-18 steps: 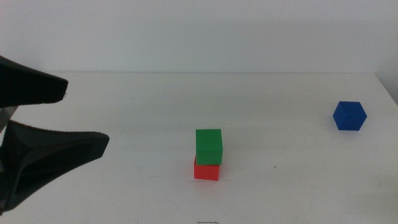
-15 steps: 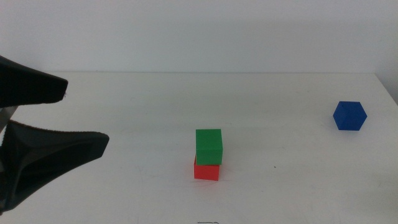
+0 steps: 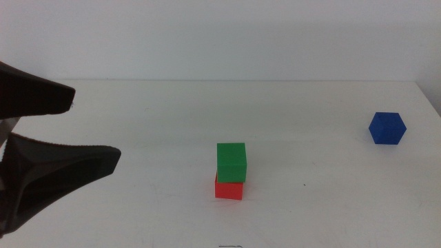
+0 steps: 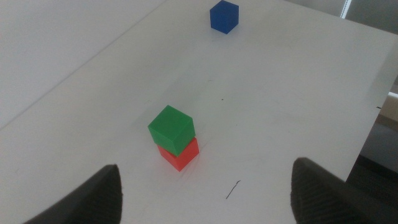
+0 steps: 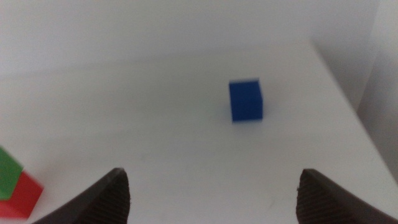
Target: Stack red cubes first, then green, then blue cubes in a specific spot.
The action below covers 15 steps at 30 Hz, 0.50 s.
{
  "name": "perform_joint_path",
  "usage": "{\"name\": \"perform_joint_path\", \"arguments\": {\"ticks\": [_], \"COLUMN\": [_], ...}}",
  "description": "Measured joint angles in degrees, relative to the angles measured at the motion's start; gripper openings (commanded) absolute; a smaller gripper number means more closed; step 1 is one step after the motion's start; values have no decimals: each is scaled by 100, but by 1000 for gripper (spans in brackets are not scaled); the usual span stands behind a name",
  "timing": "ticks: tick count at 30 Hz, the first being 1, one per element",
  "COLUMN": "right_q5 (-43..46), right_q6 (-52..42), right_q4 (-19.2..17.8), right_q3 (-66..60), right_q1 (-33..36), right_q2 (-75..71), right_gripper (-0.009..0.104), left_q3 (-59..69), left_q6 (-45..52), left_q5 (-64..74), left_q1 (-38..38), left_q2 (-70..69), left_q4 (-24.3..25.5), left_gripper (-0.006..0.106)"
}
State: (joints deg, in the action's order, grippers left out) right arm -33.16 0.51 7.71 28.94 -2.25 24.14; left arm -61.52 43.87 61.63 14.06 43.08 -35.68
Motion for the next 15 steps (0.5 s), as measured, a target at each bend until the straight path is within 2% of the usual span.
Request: {"name": "perform_joint_path", "arguments": {"ticks": [4,9,15], "right_q5": [-682,-668,-643], "right_q6": [-5,5,5], "right_q4": [44,144,557], "right_q3": [993,1420,1514], "right_q1": [0,0,0], "right_q2": [1110,2012,2705], "right_gripper": [94,94,94], "left_q3": [0,0,0], "left_q6": [0,0,0], "left_q5": [0,0,0], "left_q1": [0,0,0], "left_q2": [0,0,0], "left_q4": [0,0,0], "left_gripper": [92,92,92]}}
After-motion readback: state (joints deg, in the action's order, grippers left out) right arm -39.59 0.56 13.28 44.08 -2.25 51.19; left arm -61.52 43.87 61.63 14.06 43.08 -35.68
